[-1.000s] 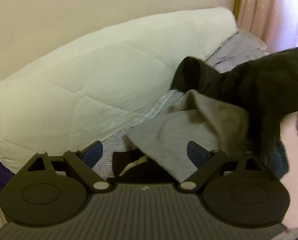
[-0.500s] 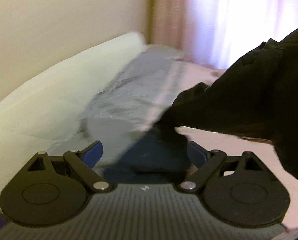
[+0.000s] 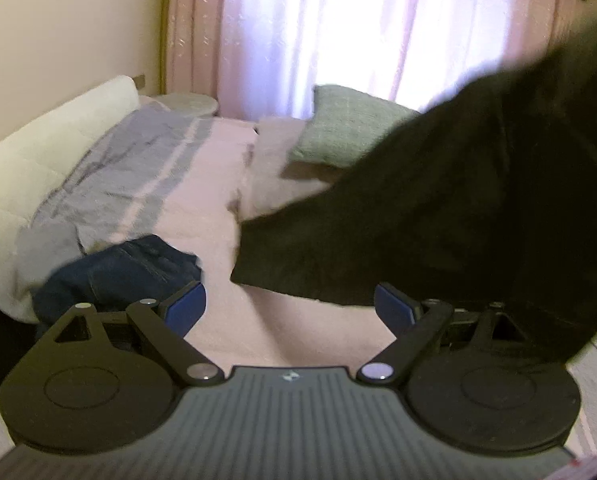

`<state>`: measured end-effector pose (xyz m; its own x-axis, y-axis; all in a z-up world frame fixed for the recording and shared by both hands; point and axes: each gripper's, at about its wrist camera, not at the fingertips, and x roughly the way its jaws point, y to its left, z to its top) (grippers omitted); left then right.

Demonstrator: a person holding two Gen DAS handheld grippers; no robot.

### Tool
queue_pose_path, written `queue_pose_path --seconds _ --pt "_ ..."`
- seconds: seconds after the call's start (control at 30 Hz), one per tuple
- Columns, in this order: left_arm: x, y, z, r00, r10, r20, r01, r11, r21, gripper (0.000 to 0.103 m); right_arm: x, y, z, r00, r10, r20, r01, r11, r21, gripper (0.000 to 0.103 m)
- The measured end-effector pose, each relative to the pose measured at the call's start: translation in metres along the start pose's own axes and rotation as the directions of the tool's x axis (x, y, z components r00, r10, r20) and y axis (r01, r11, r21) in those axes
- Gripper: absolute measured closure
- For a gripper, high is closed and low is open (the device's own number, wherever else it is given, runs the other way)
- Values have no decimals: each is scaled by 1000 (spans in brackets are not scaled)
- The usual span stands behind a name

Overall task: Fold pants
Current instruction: 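Grasp the dark green trousers with the right gripper and lift them off the pile, then lay the dark green trousers flat on the blanket and open the right gripper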

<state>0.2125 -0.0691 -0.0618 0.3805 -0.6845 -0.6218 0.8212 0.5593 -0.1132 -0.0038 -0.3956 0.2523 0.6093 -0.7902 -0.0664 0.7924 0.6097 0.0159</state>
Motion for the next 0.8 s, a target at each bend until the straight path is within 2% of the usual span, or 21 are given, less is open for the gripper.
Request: queue_pose_path --seconds 0.03,0.07,0.1,0.17,0.2,0.27,0.3,0.37,0.4,0.43,0.57,0.67,0.73,0.8 --pt "-1 -9 -10 1000 4 -20 -4 1000 4 14 15 -14 -18 991 -52 -121 45 997 -58 100" --pt "-1 -19 -21 999 10 -46 -10 1000 8 14 29 -32 -44 962 -87 -259 64 993 -99 99" --pt "-1 -28 -31 997 12 -77 -11 1000 13 14 40 -53 -77 913 -104 -395 66 992 -109 94" --pt "0 -43 -51 987 20 -159 -15 999 31 14 47 -97 -152 775 -105 -623 73 994 -77 89" --pt "0 -51 -60 979 26 -202 -17 999 45 14 40 -119 -195 697 -84 -712 79 996 -41 85" --pt "-4 -69 -79 961 21 -275 3 996 86 14 11 -148 -264 559 -67 -826 116 993 -2 74" --pt "-2 -73 -86 952 21 -304 12 994 105 14 -8 -159 -293 507 -59 -860 134 991 11 71" --pt "-2 -88 -101 933 21 -358 36 988 152 14 -38 -178 -320 445 -27 -895 151 987 46 71" --pt "0 -94 -107 925 19 -379 53 982 180 14 -59 -181 -334 432 2 -902 156 985 77 70" --pt "1 -101 -113 920 16 -392 70 977 202 14 -67 -179 -342 434 28 -901 154 983 105 70" --pt "-3 -116 -133 899 -15 -437 144 954 264 14 -141 -176 -360 458 70 -886 162 974 161 70" --pt "-16 -117 -143 892 -16 -452 169 939 300 14 -162 -157 -360 475 96 -875 173 964 200 68" --pt "-31 -113 -148 896 -17 -443 178 929 324 14 -158 -135 -365 495 118 -861 165 960 227 64" --pt "-44 -109 -153 898 -11 -440 178 923 341 14 -165 -121 -358 512 115 -851 157 962 224 55"
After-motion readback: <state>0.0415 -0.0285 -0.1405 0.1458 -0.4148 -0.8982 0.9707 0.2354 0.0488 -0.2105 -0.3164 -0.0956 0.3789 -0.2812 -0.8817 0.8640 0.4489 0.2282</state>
